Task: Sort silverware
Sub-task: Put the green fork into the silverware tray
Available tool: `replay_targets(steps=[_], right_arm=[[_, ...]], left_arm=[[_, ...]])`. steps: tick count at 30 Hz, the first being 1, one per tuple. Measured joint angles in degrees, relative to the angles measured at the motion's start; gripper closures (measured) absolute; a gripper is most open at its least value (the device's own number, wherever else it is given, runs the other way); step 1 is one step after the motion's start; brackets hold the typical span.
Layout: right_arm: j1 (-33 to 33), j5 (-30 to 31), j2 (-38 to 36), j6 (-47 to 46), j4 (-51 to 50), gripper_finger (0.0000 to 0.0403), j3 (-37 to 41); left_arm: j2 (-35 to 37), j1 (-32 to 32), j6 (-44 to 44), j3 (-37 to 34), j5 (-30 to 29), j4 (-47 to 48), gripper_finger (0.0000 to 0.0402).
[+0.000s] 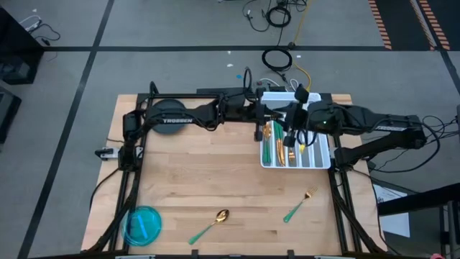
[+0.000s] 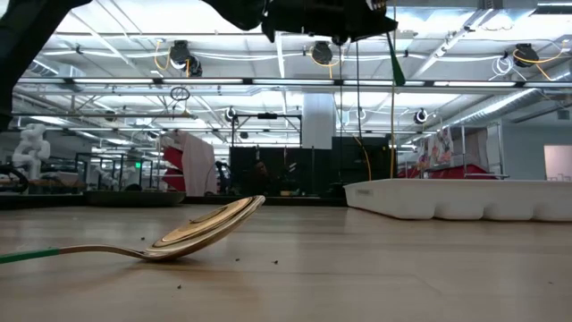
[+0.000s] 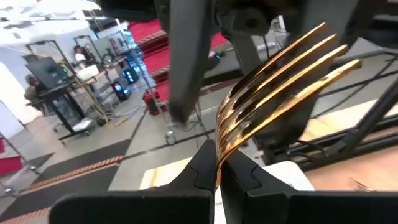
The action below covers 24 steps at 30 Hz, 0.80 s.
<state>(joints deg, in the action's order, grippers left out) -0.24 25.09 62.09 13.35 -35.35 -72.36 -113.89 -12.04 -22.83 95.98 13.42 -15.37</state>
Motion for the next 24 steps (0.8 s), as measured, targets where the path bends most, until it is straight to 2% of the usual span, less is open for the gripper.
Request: replay_targets(steps=[4,5,11,15,19,24], right_arm=[[-0.05,-1.02,0.26,1.77,-0.91,0.0374,0.02],[-0.05,-1.15,0.22,2.69,-1.25,0.0385,0.02],[0.04,2.09,0.27,3.69,-1.47,0.0399,0.02],[-0.17,7.51,0.34,3.13,-4.77,0.0402,0.04],[-2.15,10.6,0.11,1.58,-9.85,0.0401,0.01],[-4.65,11.1,0.15,1.06,-12.0,0.0401,0.02]], left_arm=[[-0.04,0.18,0.47,0.0,0.18,0.23,0.0396],[-0.04,0.18,0.87,0.0,0.25,0.26,0.0396],[-0.11,-0.02,2.18,-0.04,-0.12,0.38,0.0393],[0.08,-1.1,2.17,0.0,-3.4,4.79,0.0352],[0.31,-3.8,5.56,-0.01,-0.94,10.97,0.0315],[1.77,-4.77,5.92,-0.02,1.45,16.4,0.0296]])
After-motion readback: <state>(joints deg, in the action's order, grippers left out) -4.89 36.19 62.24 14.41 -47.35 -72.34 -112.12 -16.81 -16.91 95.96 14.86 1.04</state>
